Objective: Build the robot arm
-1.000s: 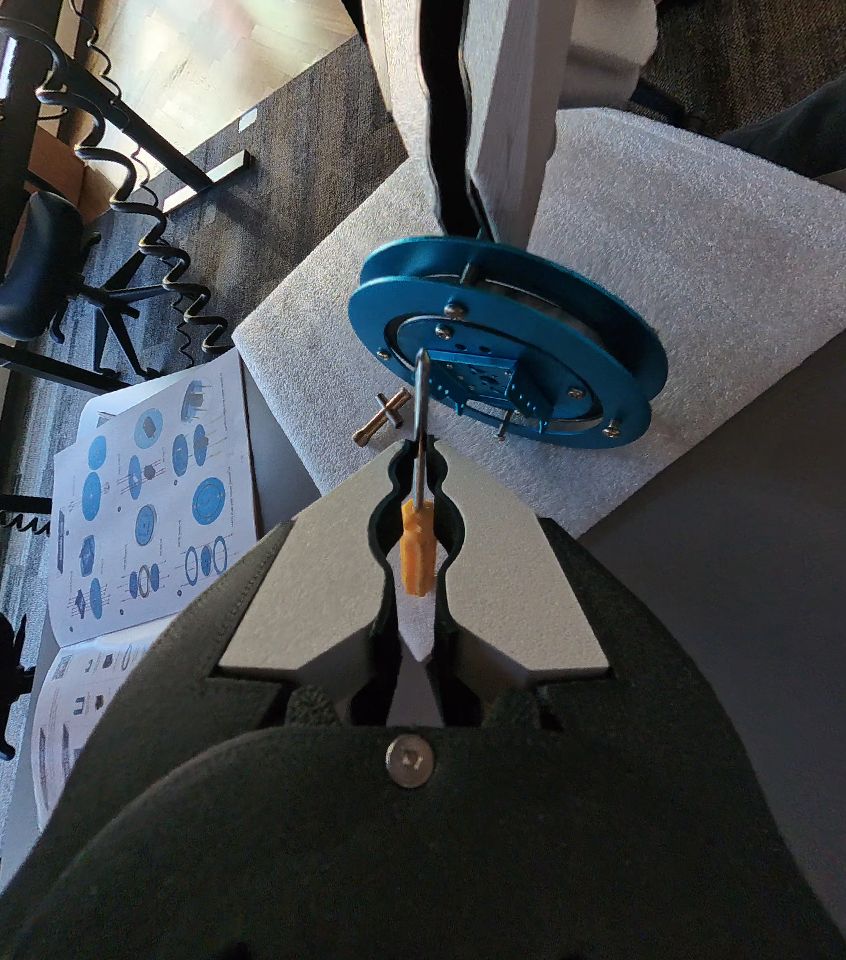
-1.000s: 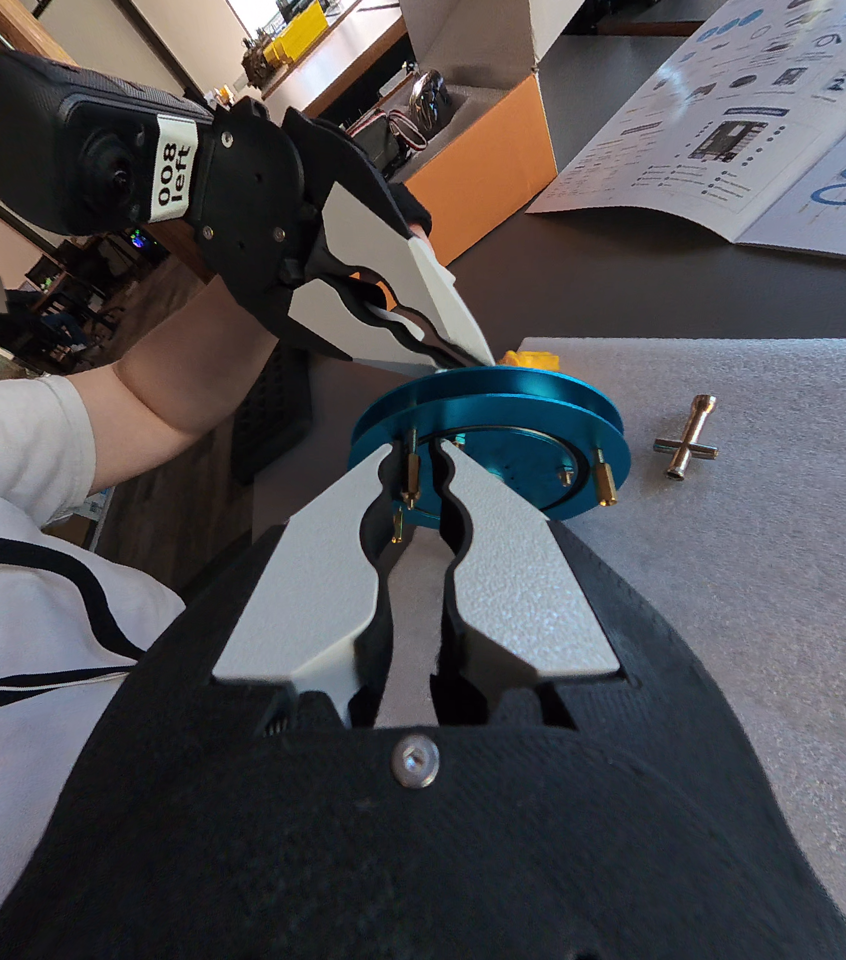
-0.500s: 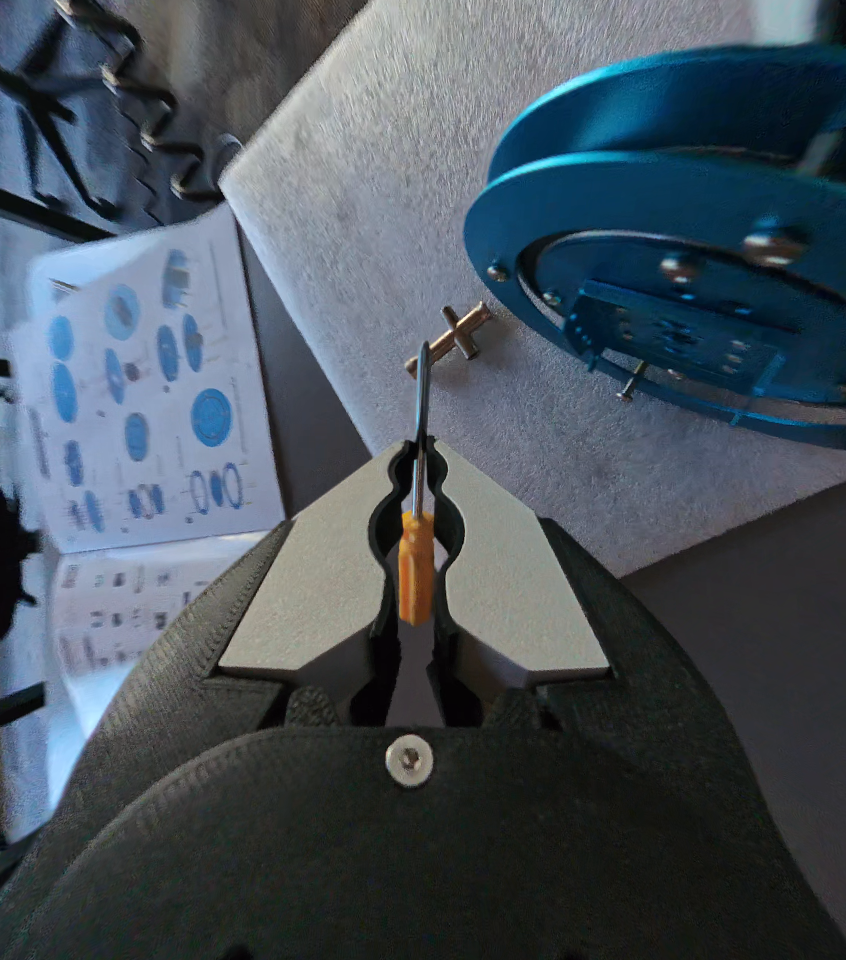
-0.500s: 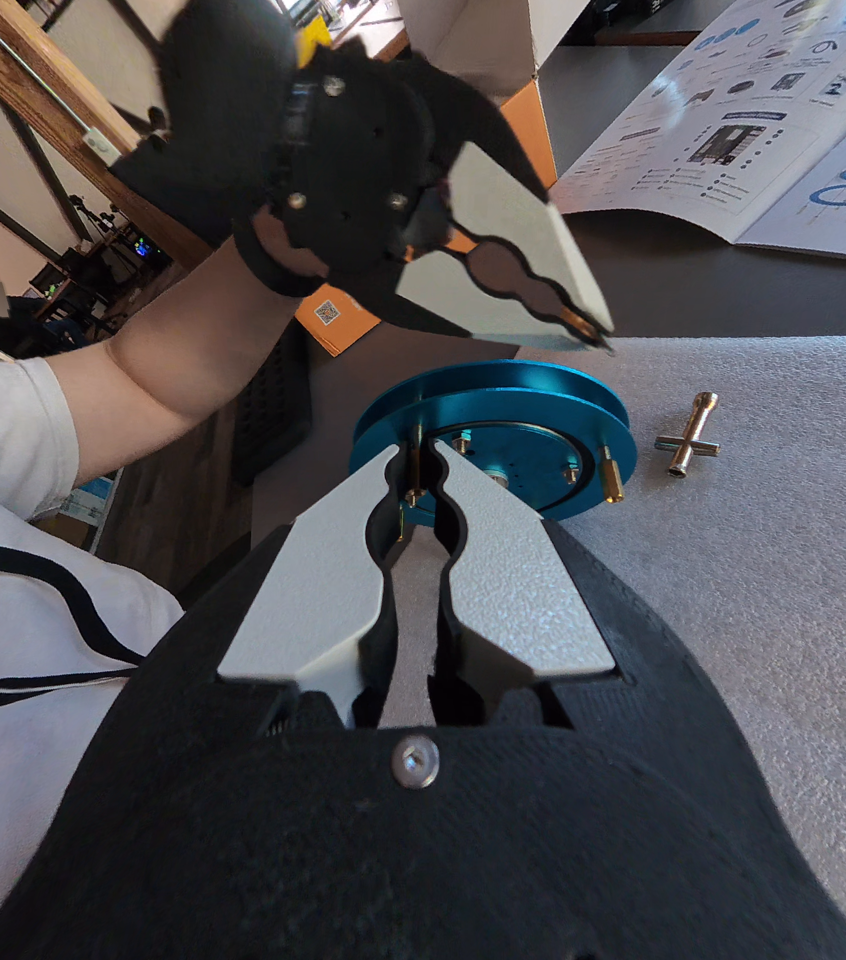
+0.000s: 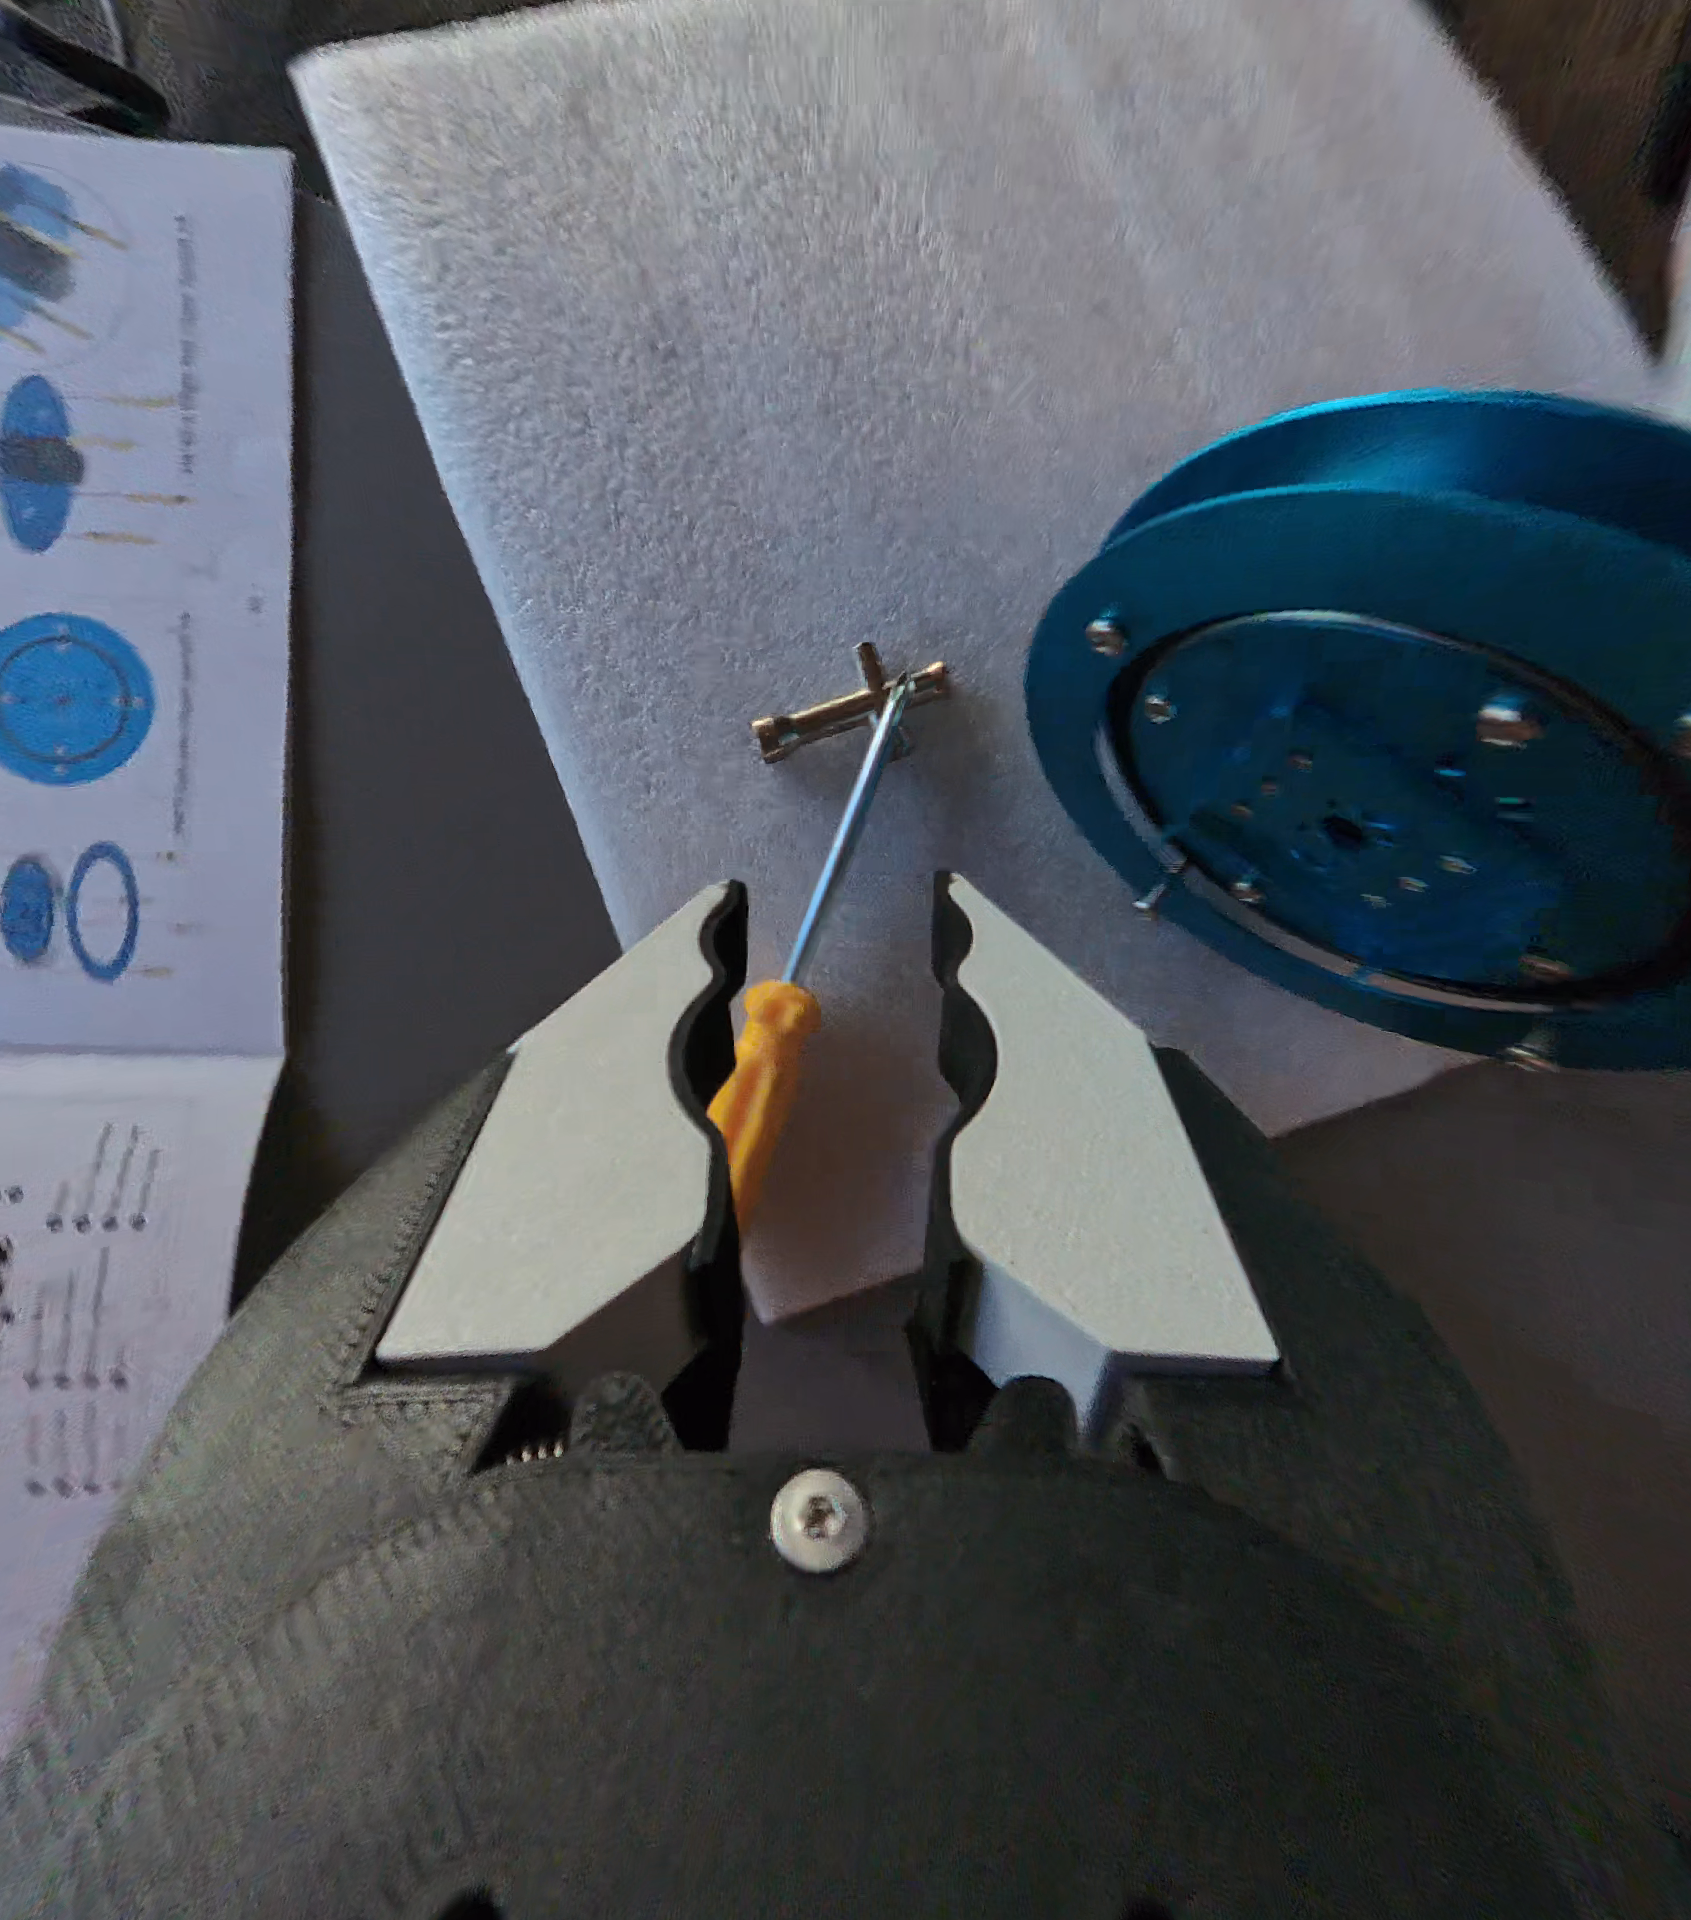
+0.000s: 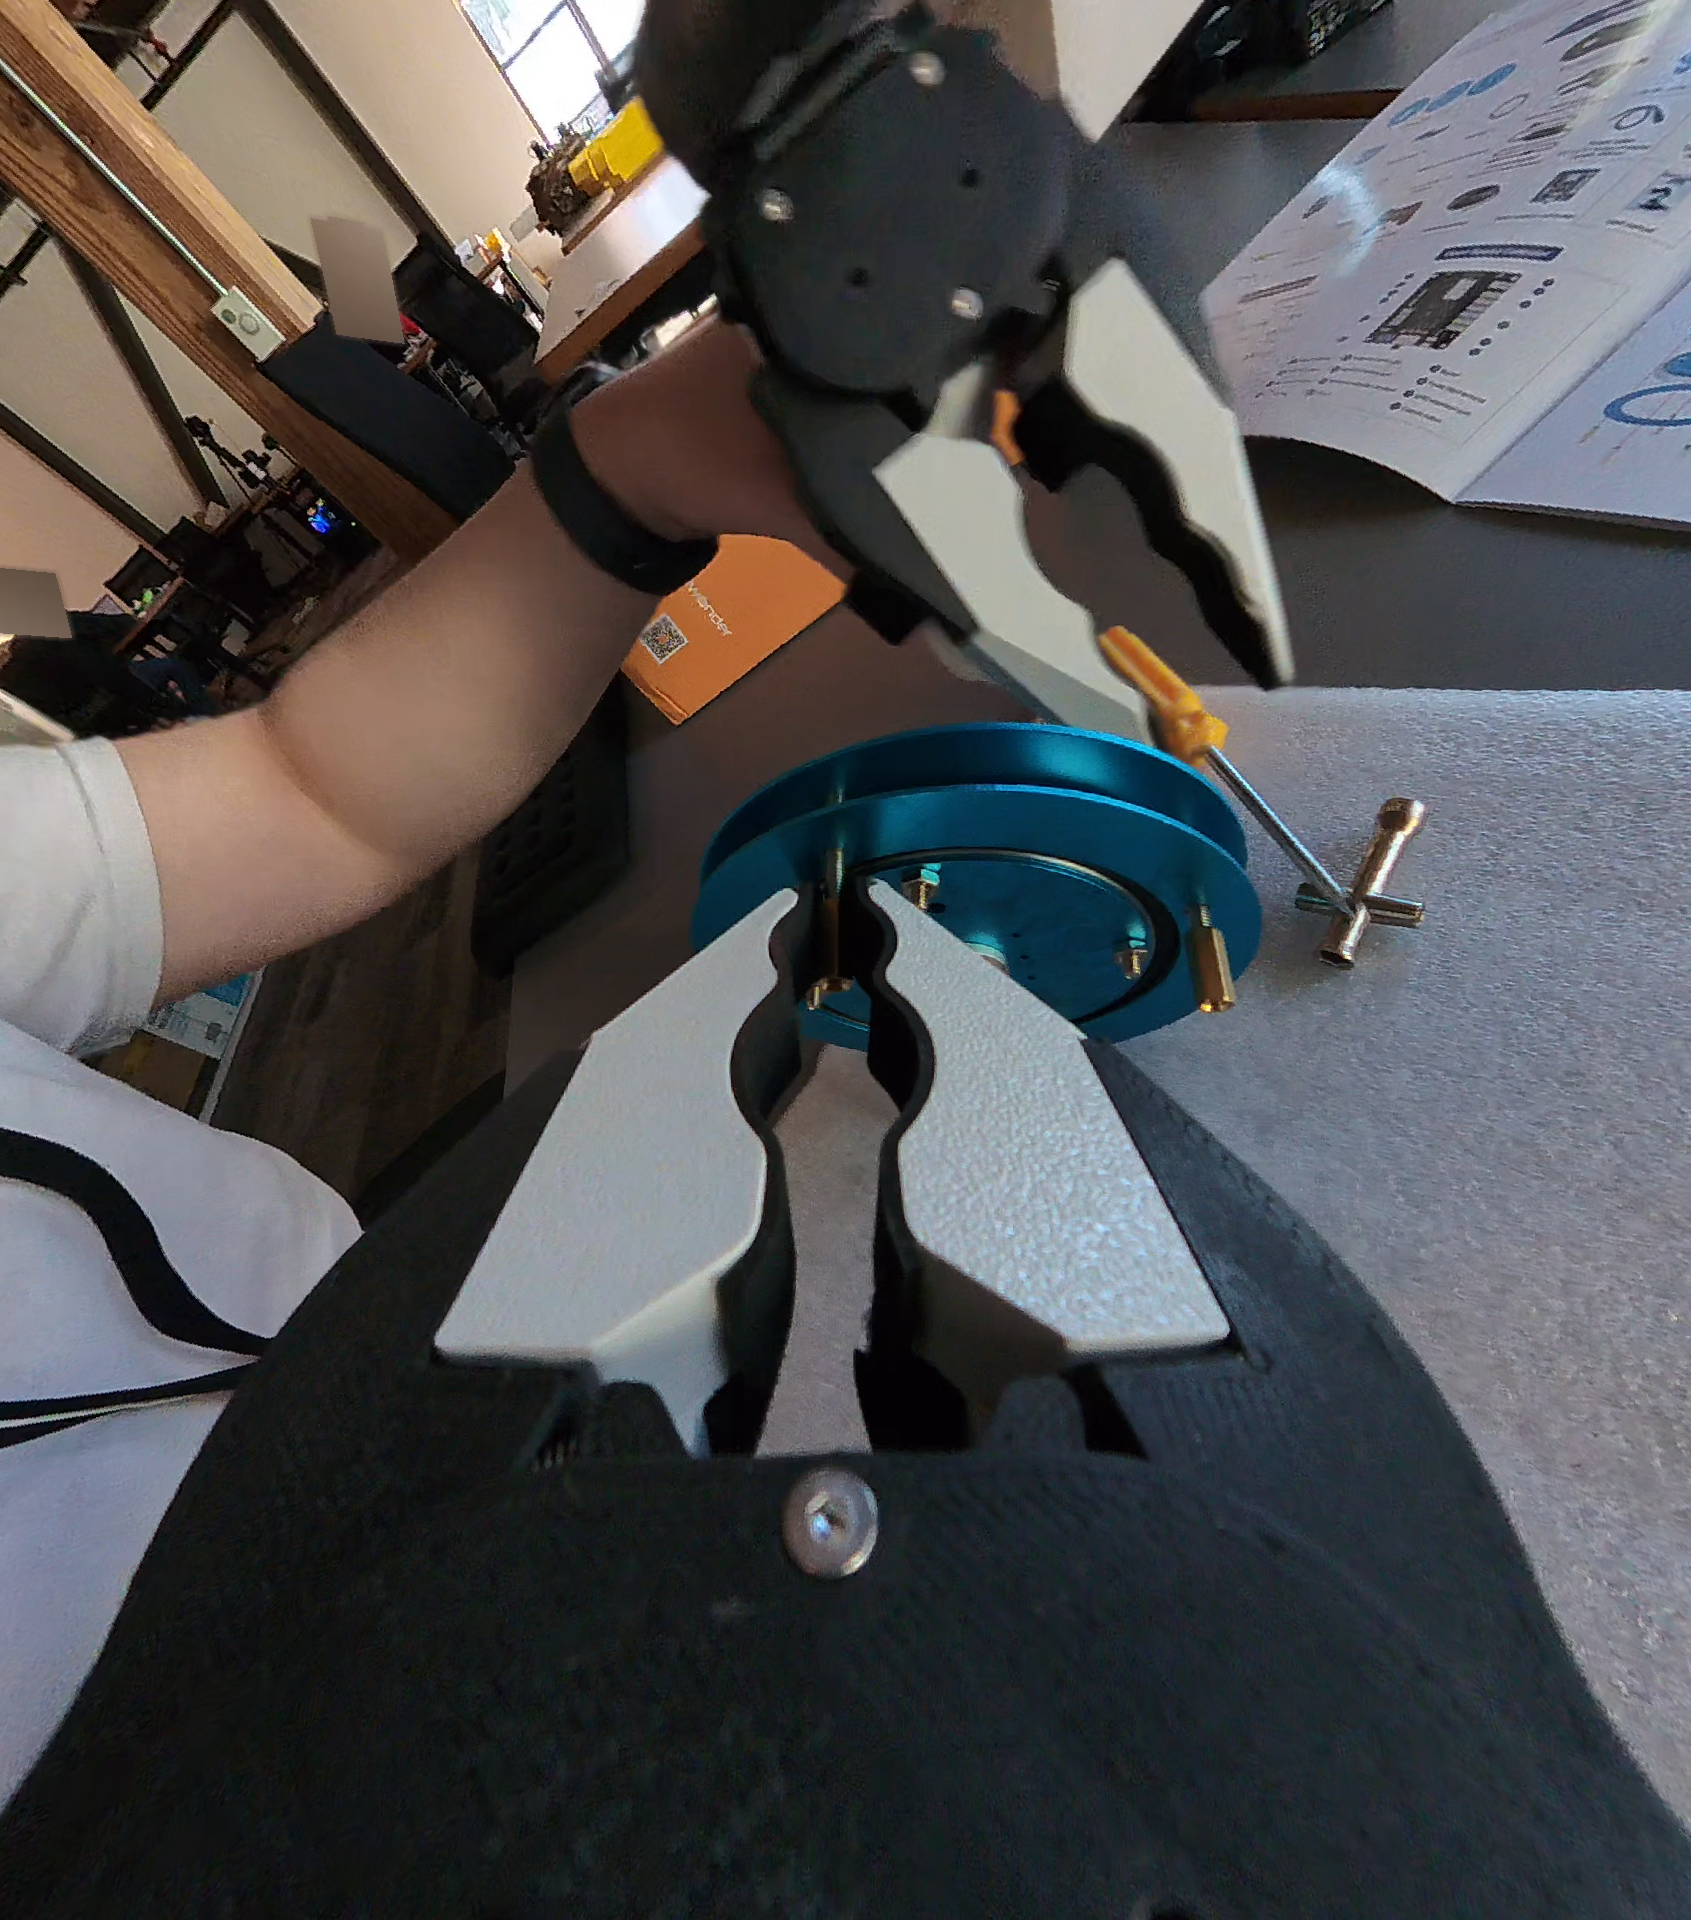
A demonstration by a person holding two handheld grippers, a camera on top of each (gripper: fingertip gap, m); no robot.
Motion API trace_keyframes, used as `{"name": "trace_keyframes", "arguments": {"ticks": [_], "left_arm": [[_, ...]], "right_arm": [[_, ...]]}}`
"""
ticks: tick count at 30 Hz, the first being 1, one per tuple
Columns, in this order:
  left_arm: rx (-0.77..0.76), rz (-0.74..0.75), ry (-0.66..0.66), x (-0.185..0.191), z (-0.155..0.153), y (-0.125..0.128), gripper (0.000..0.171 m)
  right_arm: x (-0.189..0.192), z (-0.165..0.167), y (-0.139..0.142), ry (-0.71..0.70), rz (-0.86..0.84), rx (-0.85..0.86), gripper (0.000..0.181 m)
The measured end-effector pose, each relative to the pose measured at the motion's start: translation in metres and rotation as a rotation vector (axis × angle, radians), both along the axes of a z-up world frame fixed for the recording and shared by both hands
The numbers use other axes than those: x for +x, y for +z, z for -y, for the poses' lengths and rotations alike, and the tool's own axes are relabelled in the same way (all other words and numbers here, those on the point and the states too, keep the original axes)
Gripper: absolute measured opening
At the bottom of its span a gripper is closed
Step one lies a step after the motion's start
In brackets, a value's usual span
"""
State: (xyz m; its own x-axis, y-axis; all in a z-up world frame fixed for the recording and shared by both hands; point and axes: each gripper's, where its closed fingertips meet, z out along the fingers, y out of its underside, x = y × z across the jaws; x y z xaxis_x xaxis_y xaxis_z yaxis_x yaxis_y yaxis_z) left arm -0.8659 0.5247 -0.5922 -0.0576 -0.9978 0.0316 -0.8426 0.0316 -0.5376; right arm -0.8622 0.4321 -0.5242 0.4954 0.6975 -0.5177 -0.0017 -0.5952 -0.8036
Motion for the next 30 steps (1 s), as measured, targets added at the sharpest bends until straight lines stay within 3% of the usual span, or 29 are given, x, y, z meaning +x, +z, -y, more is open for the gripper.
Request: {"name": "trace_keyframes", "arguments": {"ticks": [3,6,9,12,14,18,21,23,25,27,30], "left_arm": [[-0.096,0.170,0.135,-0.019,0.021,0.034,0.039],[-0.260,0.476,0.233,-0.028,0.068,0.076,0.054],[-0.238,0.644,0.384,-0.028,0.096,0.085,0.072],[-0.045,0.681,0.505,-0.016,0.105,0.080,0.059],[0.090,0.639,0.540,-0.009,0.104,0.070,0.036],[0.210,0.536,0.576,-0.006,0.096,0.053,0.016],[0.229,0.518,0.590,-0.013,0.091,0.051,0.012],[0.217,0.508,0.597,-0.019,0.090,0.049,0.012],[0.192,0.509,0.589,-0.022,0.092,0.048,0.012],[0.193,0.507,0.569,-0.024,0.094,0.047,0.012],[0.212,0.503,0.533,-0.022,0.096,0.047,0.012]], "right_arm": [[0.001,0.000,0.000,0.002,-0.003,0.008,0.004],[0.000,0.000,0.000,0.009,-0.008,0.010,0.004],[-0.002,0.000,0.001,0.014,-0.002,0.014,0.004],[-0.004,-0.001,0.001,0.020,-0.001,0.018,0.004],[-0.005,-0.002,0.002,0.028,0.002,0.025,0.004],[-0.003,-0.002,0.002,0.057,0.023,0.050,0.005],[0.013,-0.002,0.013,0.125,0.031,0.157,0.020],[0.034,-0.013,0.019,0.153,0.072,0.315,0.030],[0.046,-0.027,0.008,0.216,0.152,0.465,0.048],[0.041,-0.037,-0.011,0.313,0.162,0.460,0.067],[0.020,-0.032,-0.022,0.526,0.083,0.384,0.059]]}}
